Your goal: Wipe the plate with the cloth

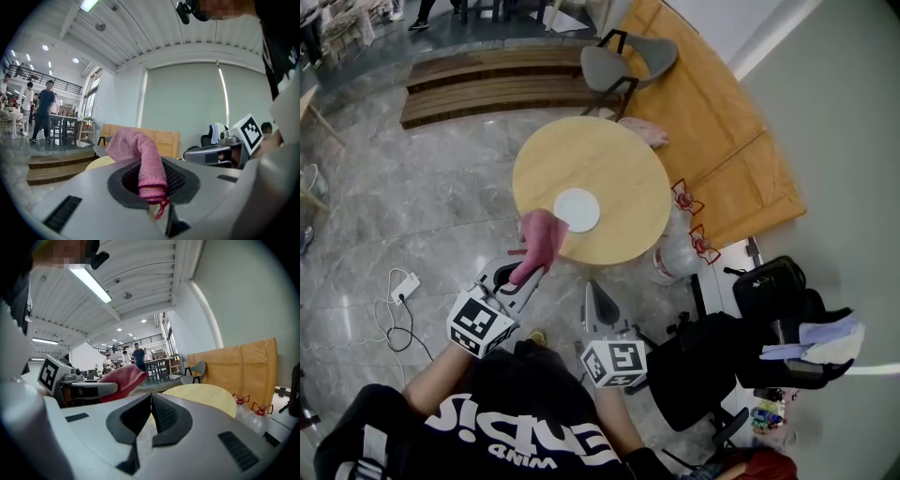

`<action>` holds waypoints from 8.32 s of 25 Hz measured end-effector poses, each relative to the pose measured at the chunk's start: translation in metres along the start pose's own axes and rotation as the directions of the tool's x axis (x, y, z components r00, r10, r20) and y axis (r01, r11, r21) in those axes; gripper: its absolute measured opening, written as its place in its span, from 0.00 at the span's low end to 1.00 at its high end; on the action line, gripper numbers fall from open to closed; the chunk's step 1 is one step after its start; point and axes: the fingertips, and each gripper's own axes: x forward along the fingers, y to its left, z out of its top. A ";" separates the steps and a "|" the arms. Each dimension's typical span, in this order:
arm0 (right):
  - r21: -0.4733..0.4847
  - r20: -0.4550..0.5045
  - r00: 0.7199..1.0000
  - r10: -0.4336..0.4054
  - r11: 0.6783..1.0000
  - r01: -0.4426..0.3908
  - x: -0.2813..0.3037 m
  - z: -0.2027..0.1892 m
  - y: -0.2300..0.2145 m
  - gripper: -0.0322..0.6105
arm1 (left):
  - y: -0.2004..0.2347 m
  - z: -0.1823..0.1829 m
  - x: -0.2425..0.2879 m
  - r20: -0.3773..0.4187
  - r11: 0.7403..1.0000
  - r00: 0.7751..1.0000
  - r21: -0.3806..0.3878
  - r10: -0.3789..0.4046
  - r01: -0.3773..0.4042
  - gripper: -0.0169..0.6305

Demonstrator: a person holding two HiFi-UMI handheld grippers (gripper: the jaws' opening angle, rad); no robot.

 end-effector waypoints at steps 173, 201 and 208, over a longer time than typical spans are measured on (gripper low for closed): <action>0.167 -0.701 0.708 0.083 0.985 0.050 0.272 -0.212 -0.230 0.22 | 0.118 -0.233 0.338 -0.731 0.959 0.626 -0.151 -0.270 0.238 0.10; 0.153 -0.694 0.717 0.064 0.986 0.061 0.273 -0.216 -0.233 0.22 | 0.163 -0.231 0.315 -0.743 0.985 0.649 -0.098 -0.165 0.138 0.10; 0.160 -0.692 0.720 0.058 0.984 0.074 0.275 -0.215 -0.234 0.22 | 0.180 -0.217 0.308 -0.727 0.992 0.675 -0.092 -0.127 0.087 0.10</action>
